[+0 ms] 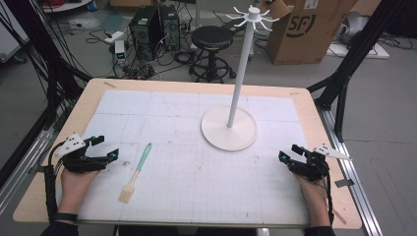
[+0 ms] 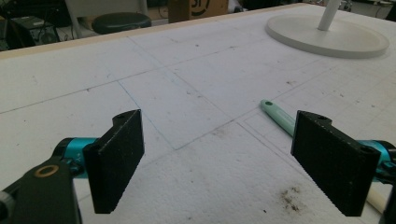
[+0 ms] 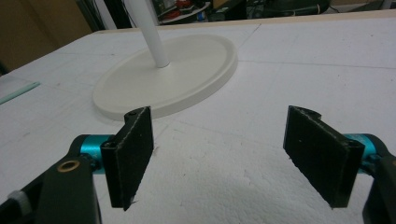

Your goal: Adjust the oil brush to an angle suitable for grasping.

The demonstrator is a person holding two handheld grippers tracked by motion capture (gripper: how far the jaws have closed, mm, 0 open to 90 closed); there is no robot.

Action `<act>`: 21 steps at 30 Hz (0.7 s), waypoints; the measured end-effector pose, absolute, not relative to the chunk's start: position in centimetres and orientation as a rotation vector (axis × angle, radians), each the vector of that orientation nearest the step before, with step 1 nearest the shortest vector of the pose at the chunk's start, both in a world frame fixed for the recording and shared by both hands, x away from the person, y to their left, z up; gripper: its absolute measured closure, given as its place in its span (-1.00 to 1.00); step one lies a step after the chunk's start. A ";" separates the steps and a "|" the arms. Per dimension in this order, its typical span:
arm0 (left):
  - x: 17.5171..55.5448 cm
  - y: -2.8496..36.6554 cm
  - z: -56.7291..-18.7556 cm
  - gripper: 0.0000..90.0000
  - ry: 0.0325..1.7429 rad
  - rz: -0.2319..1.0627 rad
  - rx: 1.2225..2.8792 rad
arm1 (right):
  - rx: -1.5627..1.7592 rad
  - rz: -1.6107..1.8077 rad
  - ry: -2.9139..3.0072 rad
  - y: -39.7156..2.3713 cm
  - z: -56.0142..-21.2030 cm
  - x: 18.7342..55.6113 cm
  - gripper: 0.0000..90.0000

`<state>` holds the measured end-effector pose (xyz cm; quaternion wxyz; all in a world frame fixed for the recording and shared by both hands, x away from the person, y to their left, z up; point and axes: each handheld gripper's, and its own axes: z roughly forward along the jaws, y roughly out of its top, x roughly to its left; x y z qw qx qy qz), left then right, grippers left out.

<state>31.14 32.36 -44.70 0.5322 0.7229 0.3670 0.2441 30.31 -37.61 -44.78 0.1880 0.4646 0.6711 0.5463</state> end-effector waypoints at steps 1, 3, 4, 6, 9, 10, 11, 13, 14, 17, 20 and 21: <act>31.1 32.4 -44.7 -0.60 0.876 0.581 1.723 | 1.303 1.533 1.887 -37.6 -44.8 30.3 -0.47; 31.2 32.5 -44.7 -0.60 0.882 0.579 1.718 | 1.312 1.532 1.891 -37.5 -44.8 30.3 -0.47; 31.2 32.5 -44.7 -0.60 0.888 0.575 1.711 | 1.309 1.528 1.892 -37.5 -44.8 30.3 -0.47; 31.2 32.5 -44.7 -0.60 0.894 0.575 1.705 | 1.310 1.529 1.892 -37.5 -44.8 30.3 -0.47; 31.2 32.5 -44.7 -0.60 0.910 0.582 1.708 | 1.309 1.531 1.890 -37.5 -44.8 30.3 -0.47; 31.2 32.5 -44.6 -0.60 0.918 0.577 1.703 | 1.305 1.527 1.893 -37.5 -44.8 30.3 -0.47; 31.2 32.5 -44.6 -0.60 0.919 0.573 1.703 | 1.305 1.527 1.893 -37.5 -44.8 30.3 -0.47; 31.2 32.4 -44.6 -0.60 0.923 0.576 1.711 | 1.308 1.530 1.891 -37.5 -44.8 30.3 -0.47; 31.1 32.4 -44.6 -0.60 0.926 0.577 1.717 | 1.305 1.528 1.893 -37.5 -44.8 30.3 -0.47; 31.1 32.4 -44.6 -0.60 0.931 0.568 1.718 | 1.307 1.526 1.892 -37.5 -44.8 30.3 -0.47; 31.1 32.4 -44.7 -0.61 0.930 0.563 1.713 | 1.316 1.522 1.890 -37.5 -44.8 30.3 -0.47; 31.1 32.4 -44.6 -0.61 0.931 0.563 1.714 | 1.330 1.518 1.883 -37.5 -44.8 30.3 -0.47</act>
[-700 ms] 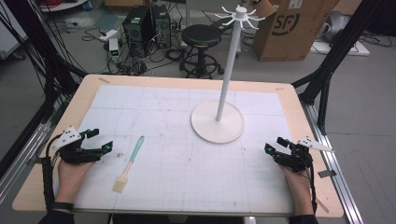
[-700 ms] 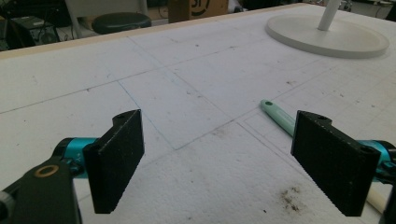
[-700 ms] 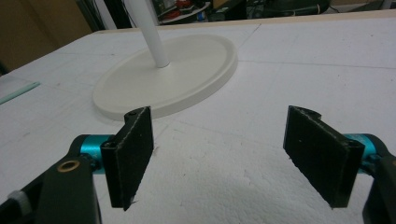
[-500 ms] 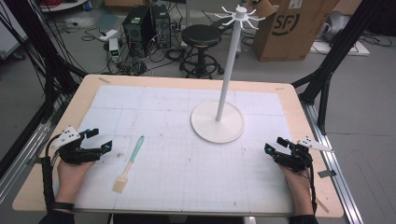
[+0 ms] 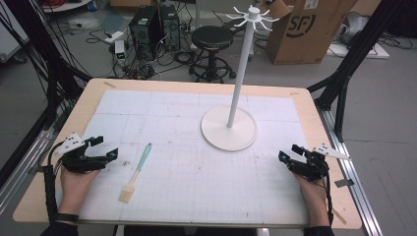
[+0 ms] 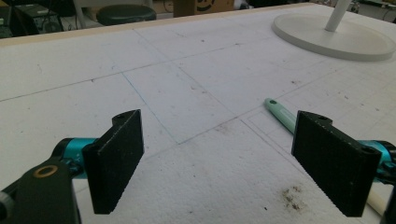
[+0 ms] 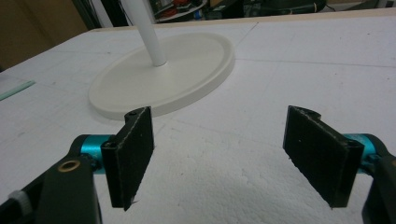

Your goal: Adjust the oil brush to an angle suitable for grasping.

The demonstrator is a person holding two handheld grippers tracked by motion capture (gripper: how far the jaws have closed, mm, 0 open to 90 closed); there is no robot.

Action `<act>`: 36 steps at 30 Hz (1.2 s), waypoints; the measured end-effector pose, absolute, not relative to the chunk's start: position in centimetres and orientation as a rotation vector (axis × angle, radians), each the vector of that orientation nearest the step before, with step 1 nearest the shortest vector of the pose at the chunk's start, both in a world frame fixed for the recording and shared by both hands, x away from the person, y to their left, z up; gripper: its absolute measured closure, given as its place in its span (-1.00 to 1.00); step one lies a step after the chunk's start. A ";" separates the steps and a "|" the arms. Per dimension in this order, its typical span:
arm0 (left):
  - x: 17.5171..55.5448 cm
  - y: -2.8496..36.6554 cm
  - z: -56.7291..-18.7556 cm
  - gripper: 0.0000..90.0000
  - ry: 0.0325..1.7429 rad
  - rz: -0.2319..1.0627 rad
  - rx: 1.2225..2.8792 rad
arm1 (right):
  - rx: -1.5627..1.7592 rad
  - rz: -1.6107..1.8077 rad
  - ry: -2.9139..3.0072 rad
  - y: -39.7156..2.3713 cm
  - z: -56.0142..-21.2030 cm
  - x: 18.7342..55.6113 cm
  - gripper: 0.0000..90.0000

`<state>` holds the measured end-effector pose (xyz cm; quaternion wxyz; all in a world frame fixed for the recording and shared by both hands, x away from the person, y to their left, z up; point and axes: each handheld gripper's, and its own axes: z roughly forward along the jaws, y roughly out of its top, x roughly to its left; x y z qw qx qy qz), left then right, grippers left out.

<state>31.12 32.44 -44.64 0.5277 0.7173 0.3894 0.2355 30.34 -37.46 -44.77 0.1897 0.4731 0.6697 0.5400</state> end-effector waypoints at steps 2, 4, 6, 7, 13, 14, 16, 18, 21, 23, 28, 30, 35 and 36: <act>31.1 32.4 -44.6 -0.61 0.931 0.561 1.717 | 1.330 1.518 1.882 -37.5 -44.8 30.4 -0.47; 31.1 32.4 -44.6 -0.61 0.936 0.553 1.710 | 1.331 1.513 1.885 -37.5 -44.8 30.4 -0.47; 31.0 32.3 -44.5 -0.62 0.934 0.542 1.707 | 1.324 1.509 1.886 -37.5 -44.8 30.4 -0.47; 30.9 32.2 -44.4 -0.62 0.932 0.539 1.699 | 1.327 1.505 1.890 -37.4 -44.8 30.4 -0.47; 30.5 32.3 -43.9 -0.62 0.921 0.557 1.673 | 1.331 1.506 1.895 -37.4 -44.8 30.4 -0.47; 30.5 32.4 -43.9 -0.62 0.924 0.555 1.680 | 1.320 1.500 1.899 -37.4 -44.8 30.4 -0.47; 30.4 32.3 -43.9 -0.62 0.926 0.553 1.682 | 1.314 1.500 1.898 -37.4 -44.8 30.4 -0.47; 30.4 32.3 -43.8 -0.62 0.920 0.553 1.683 | 1.324 1.505 1.898 -37.4 -44.8 30.4 -0.47; 30.3 32.2 -43.7 -0.62 0.925 0.543 1.673 | 1.320 1.505 1.896 -37.4 -44.8 30.5 -0.47; 30.3 32.0 -43.7 -0.62 0.937 0.529 1.669 | 1.324 1.508 1.896 -37.4 -44.8 30.5 -0.46; 29.6 31.5 -42.9 -0.61 0.922 0.545 1.689 | 1.326 1.504 1.897 -37.4 -44.8 30.4 -0.47; 29.4 31.3 -42.5 -0.61 0.913 0.555 1.693 | 1.325 1.505 1.897 -37.4 -44.8 30.4 -0.47; 29.3 30.8 -42.2 -0.61 0.896 0.559 1.707 | 1.320 1.504 1.896 -37.4 -44.8 30.5 -0.46; 29.3 30.7 -42.3 -0.61 0.896 0.557 1.713 | 1.321 1.503 1.896 -37.4 -44.8 30.5 -0.47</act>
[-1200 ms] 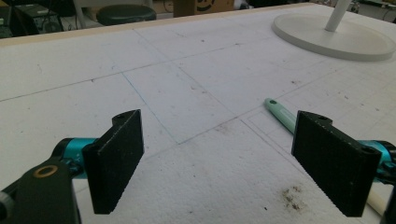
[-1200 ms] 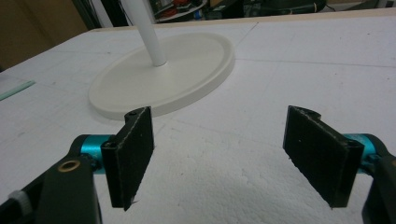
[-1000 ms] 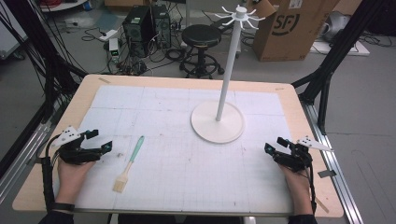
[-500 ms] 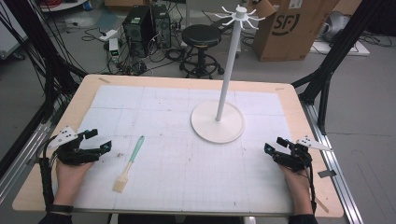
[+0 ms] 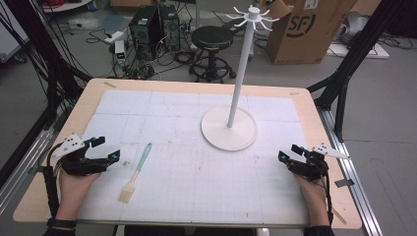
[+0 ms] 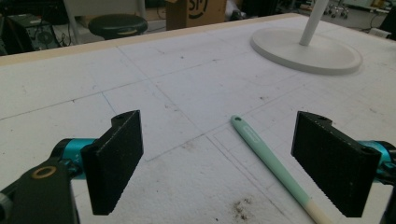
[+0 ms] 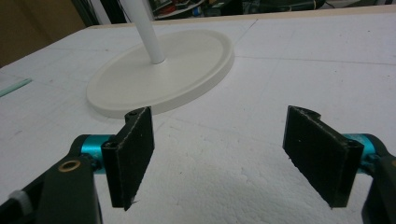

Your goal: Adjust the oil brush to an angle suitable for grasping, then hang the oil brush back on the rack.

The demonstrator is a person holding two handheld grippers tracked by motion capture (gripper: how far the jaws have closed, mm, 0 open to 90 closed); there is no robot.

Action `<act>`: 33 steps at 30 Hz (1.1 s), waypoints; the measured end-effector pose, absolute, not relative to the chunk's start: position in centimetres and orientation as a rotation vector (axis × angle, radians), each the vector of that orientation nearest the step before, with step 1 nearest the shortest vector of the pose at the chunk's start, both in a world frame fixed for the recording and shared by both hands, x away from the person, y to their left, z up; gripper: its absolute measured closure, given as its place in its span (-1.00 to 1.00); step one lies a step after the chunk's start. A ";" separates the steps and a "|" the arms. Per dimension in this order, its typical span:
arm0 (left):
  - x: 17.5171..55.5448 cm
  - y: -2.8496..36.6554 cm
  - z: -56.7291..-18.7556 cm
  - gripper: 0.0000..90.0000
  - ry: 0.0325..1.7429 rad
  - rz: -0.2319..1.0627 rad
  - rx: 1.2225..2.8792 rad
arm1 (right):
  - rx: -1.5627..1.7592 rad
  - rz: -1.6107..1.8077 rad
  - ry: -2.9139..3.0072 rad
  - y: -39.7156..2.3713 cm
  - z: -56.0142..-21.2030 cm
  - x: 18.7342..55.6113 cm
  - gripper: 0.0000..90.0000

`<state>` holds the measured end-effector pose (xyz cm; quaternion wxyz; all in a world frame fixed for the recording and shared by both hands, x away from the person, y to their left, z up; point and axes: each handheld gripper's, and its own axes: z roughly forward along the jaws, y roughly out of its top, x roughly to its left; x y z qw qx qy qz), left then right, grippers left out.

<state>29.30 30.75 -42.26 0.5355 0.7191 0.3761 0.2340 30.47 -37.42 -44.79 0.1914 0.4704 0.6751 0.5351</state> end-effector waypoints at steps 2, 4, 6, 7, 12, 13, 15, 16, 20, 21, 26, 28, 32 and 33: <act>29.3 30.7 -42.3 -0.61 0.898 0.555 1.714 | 1.323 1.502 1.892 -37.4 -44.8 30.5 -0.47; 29.2 30.6 -42.2 -0.61 0.890 0.551 1.709 | 1.324 1.501 1.892 -37.5 -44.8 30.5 -0.47; 29.1 30.5 -42.0 -0.61 0.884 0.550 1.709 | 1.335 1.506 1.880 -37.5 -44.8 30.5 -0.47; 29.1 30.5 -42.0 -0.61 0.880 0.550 1.708 | 1.335 1.506 1.880 -37.5 -44.8 30.5 -0.47; 28.7 30.0 -41.7 -0.61 0.872 0.551 1.718 | 1.337 1.504 1.883 -37.5 -44.8 30.5 -0.47; 28.6 29.9 -41.6 -0.61 0.870 0.554 1.724 | 1.337 1.504 1.883 -37.5 -44.8 30.5 -0.47; 28.4 29.5 -41.4 -0.60 0.867 0.559 1.737 | 1.335 1.506 1.889 -37.5 -44.8 30.5 -0.47; 28.3 29.3 -41.3 -0.60 0.872 0.559 1.742 | 1.335 1.506 1.889 -37.5 -44.8 30.5 -0.47; 27.9 28.0 -41.3 -0.58 0.869 0.544 1.762 | 1.328 1.500 1.891 -37.4 -44.8 30.5 -0.47; 27.8 27.7 -41.3 -0.56 0.870 0.541 1.775 | 1.327 1.499 1.891 -37.4 -44.8 30.5 -0.47; 27.3 26.2 -41.8 -0.52 0.872 0.527 1.833 | 1.324 1.500 1.891 -37.4 -44.8 30.5 -0.47; 27.1 25.8 -42.1 -0.51 0.885 0.519 1.846 | 1.325 1.502 1.892 -37.4 -44.8 30.5 -0.47; 26.8 25.4 -42.6 -0.50 0.921 0.485 1.875 | 1.323 1.498 1.892 -37.4 -44.8 30.5 -0.47; 26.7 25.4 -42.8 -0.49 0.929 0.483 1.877 | 1.323 1.498 1.892 -37.4 -44.8 30.5 -0.47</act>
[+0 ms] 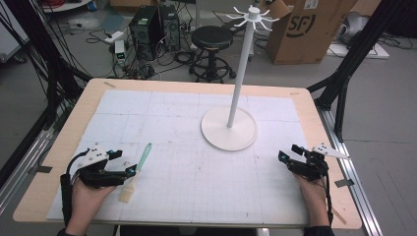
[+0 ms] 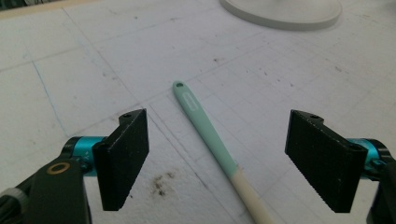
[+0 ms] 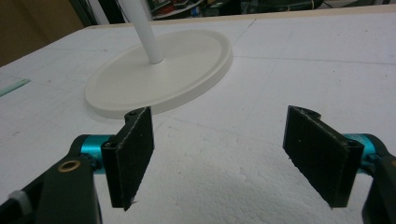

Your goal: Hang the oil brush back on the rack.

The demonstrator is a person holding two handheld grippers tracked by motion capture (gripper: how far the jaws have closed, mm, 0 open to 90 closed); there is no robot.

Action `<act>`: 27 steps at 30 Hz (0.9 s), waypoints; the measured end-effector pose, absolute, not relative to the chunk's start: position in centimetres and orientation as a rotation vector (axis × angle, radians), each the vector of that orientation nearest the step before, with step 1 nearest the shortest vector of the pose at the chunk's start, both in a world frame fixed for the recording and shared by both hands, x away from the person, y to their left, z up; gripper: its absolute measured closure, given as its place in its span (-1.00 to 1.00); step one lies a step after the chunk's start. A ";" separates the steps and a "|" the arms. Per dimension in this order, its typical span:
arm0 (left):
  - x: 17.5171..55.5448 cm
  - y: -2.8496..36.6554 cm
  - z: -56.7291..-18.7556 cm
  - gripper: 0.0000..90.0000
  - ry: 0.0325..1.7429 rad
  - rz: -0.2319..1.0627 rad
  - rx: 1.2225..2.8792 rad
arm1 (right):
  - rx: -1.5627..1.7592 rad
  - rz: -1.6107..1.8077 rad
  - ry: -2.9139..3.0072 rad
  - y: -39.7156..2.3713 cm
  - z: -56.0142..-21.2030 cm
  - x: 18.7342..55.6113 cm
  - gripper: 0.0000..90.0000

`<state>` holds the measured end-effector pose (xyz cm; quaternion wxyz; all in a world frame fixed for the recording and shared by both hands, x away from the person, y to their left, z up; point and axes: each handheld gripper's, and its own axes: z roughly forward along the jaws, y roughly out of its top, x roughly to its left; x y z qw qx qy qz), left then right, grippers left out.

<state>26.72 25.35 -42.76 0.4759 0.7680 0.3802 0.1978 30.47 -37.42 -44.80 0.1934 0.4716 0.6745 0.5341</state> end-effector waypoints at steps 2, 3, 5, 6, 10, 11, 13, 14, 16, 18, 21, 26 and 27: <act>26.6 25.2 -43.1 -0.49 0.949 0.474 1.889 | 1.329 1.501 1.889 -37.4 -44.8 30.5 -0.47; 26.5 25.1 -43.2 -0.48 0.956 0.468 1.898 | 1.332 1.500 1.891 -37.4 -44.8 30.5 -0.47; 26.5 24.9 -43.5 -0.45 0.965 0.466 1.910 | 1.330 1.501 1.888 -37.4 -44.8 30.5 -0.47; 26.4 24.8 -43.6 -0.43 0.962 0.455 1.921 | 1.331 1.501 1.889 -37.4 -44.8 30.5 -0.47; 26.4 24.3 -44.0 -0.35 0.982 0.442 1.951 | 1.333 1.502 1.889 -37.4 -44.8 30.5 -0.47; 26.4 24.2 -44.1 -0.32 0.990 0.445 1.961 | 1.331 1.500 1.890 -37.4 -44.8 30.5 -0.47; 26.5 24.0 -44.3 -0.25 1.003 0.440 1.979 | 1.333 1.501 1.888 -37.4 -44.8 30.5 -0.47; 26.5 23.8 -44.4 -0.19 1.008 0.435 1.980 | 1.332 1.500 1.890 -37.4 -44.8 30.5 -0.47; 26.4 23.6 -44.5 -0.12 1.012 0.444 1.993 | 1.331 1.502 1.890 -37.4 -44.8 30.5 -0.47; 26.4 23.5 -44.7 -0.03 1.028 0.446 2.002 | 1.334 1.501 1.891 -37.4 -44.8 30.5 -0.47; 26.4 23.3 -44.8 0.11 1.058 0.460 2.013 | 1.334 1.501 1.891 -37.4 -44.8 30.5 -0.47; 26.0 23.1 -44.8 0.20 1.066 0.482 2.024 | 1.335 1.501 1.890 -37.4 -44.8 30.5 -0.47; 25.9 23.1 -44.8 0.23 1.063 0.482 2.024 | 1.335 1.501 1.890 -37.4 -44.8 30.5 -0.47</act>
